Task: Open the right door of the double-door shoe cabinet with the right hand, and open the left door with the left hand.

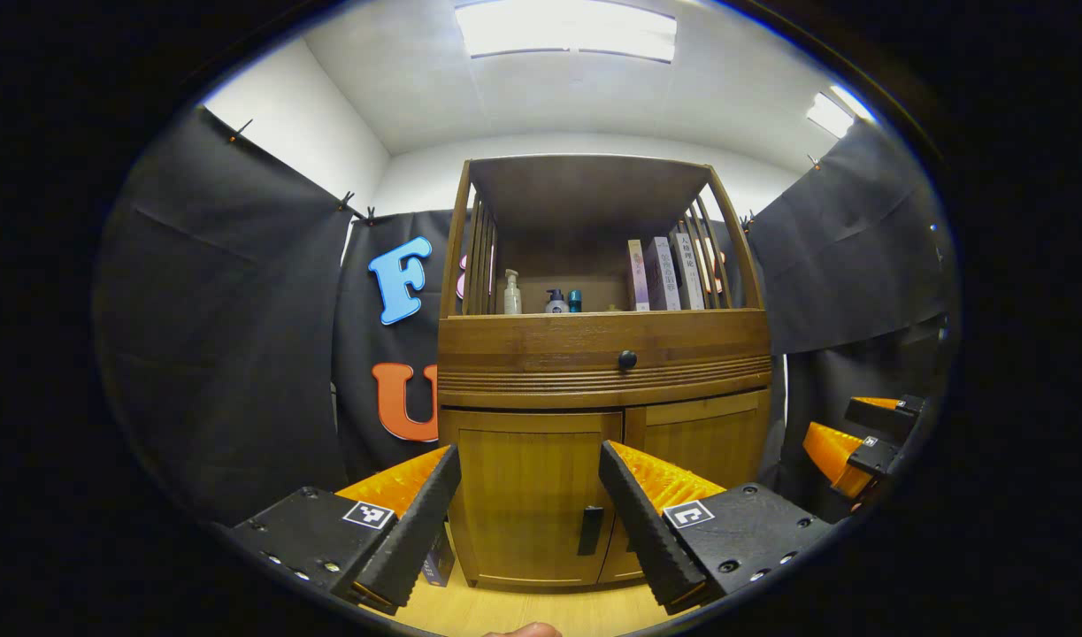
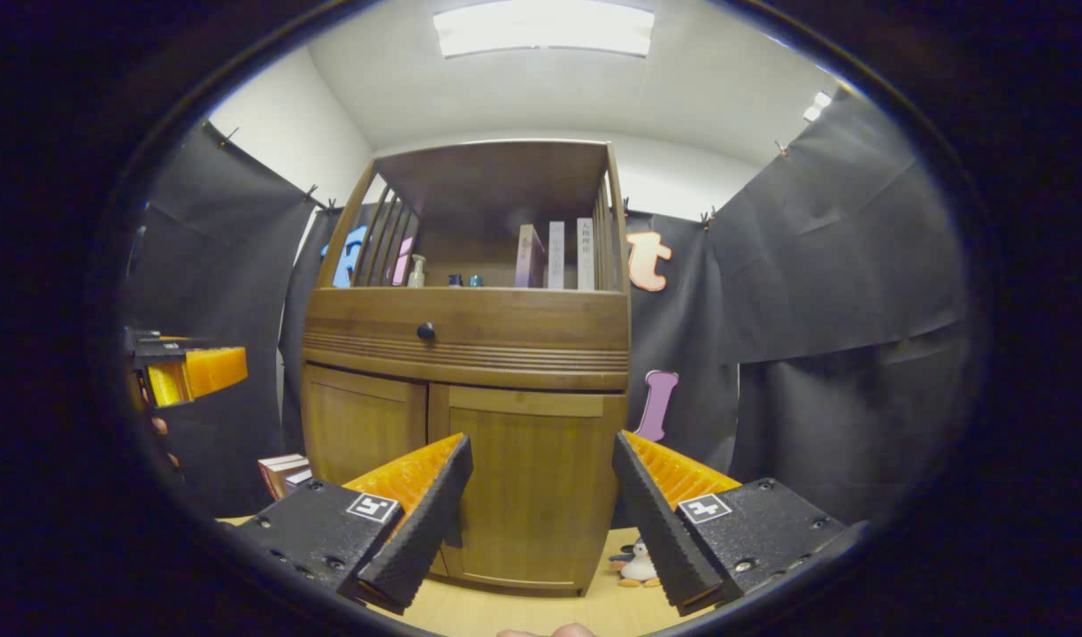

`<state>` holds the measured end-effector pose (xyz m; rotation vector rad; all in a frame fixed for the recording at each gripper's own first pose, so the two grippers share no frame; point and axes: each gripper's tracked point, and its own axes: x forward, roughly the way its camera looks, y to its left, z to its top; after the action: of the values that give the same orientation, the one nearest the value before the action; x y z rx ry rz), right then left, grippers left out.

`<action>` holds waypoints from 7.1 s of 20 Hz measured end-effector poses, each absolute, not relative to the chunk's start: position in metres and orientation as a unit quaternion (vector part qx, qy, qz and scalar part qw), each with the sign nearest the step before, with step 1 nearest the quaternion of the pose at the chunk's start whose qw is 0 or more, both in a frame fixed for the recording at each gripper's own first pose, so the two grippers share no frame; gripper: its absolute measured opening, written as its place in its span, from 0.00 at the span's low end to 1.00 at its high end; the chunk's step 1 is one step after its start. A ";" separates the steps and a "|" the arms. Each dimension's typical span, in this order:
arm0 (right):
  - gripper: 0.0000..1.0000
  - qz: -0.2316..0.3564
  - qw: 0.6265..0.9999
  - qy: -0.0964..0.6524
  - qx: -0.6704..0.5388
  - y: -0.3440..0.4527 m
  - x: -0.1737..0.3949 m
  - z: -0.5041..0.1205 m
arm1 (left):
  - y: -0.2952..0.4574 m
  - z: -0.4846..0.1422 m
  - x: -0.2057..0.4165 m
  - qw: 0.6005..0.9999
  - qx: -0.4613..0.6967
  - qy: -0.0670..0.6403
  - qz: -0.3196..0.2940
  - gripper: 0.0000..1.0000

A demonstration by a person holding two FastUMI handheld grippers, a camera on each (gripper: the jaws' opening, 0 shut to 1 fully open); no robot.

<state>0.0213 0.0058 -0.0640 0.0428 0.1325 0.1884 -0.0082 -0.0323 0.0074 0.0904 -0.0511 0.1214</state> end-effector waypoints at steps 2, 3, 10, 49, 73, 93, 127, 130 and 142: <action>1.00 0.094 0.991 0.088 0.025 0.019 0.027 -0.084 | -0.025 0.004 0.000 0.997 0.045 -0.028 0.053 0.95; 1.00 0.094 0.991 0.095 0.030 0.025 0.031 -0.092 | -0.023 0.003 0.006 0.997 0.044 -0.029 0.049 1.00; 1.00 0.099 0.987 0.120 0.040 0.064 0.059 -0.139 | 0.001 -0.016 0.037 0.998 0.049 -0.020 0.033 0.95; 0.37 0.110 0.961 0.252 0.037 0.170 0.151 -0.328 | 0.091 -0.031 -0.012 0.993 0.054 -0.006 0.103 0.97; 0.28 0.117 0.955 0.262 0.072 0.153 0.104 -0.317 | 0.072 -0.046 -0.030 0.995 0.051 0.009 0.081 1.00; 0.24 0.115 0.955 0.258 0.093 0.069 0.008 -0.292 | 0.020 -0.076 0.003 0.998 0.044 0.029 0.031 0.97; 0.04 -0.066 0.950 0.296 0.075 -0.116 -0.041 -0.278 | -0.105 -0.138 0.048 0.988 0.005 0.124 -0.088 0.97; 0.04 -0.089 0.951 0.288 0.073 -0.133 -0.049 -0.269 | -0.105 -0.148 0.057 0.986 -0.004 0.145 -0.082 0.97; 0.04 -0.121 0.962 0.225 0.100 -0.145 -0.059 -0.222 | -0.083 -0.222 0.118 0.981 0.015 0.192 -0.027 0.94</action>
<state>-0.0594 -0.1452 -0.2225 0.2033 0.4552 -0.2441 0.1177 -0.0829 -0.2218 0.0303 0.3868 -0.0543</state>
